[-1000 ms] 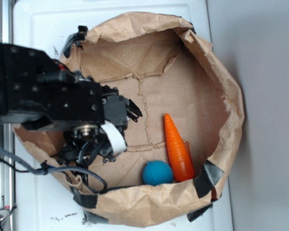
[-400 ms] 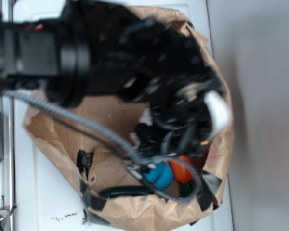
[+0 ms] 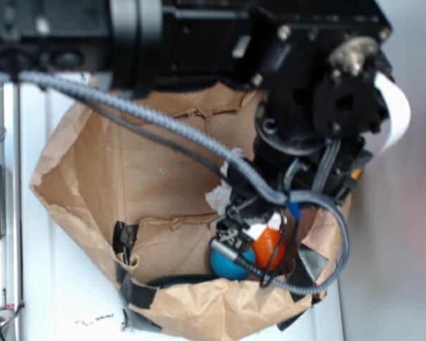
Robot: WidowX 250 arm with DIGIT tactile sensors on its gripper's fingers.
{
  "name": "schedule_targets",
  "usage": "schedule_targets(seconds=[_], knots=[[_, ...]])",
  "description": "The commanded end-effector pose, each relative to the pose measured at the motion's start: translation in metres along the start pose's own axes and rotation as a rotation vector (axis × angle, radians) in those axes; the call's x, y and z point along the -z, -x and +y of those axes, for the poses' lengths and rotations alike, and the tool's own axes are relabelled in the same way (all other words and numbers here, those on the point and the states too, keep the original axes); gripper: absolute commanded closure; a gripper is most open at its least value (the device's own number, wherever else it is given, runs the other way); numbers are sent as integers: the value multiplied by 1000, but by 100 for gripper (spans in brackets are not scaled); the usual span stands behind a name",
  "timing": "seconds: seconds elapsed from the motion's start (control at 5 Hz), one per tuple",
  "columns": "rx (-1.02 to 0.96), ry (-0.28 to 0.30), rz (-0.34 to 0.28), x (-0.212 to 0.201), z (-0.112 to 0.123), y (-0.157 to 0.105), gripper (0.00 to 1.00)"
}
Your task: Grab the white paper.
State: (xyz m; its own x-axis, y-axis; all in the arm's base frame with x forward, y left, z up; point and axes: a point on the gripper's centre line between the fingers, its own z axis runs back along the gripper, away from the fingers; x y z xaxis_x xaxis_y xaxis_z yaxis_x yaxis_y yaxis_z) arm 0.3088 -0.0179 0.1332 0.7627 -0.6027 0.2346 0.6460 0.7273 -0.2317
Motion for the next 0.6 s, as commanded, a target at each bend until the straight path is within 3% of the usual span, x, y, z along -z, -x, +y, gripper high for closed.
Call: schedule_targets(seconds=[0.0,0.2,0.4], knots=[[-206,-343,-227,-70,-13,22,100],[-257,-420,-230,-82,-20,20,100],[-265,-434,-170,-79,-24,20,100]])
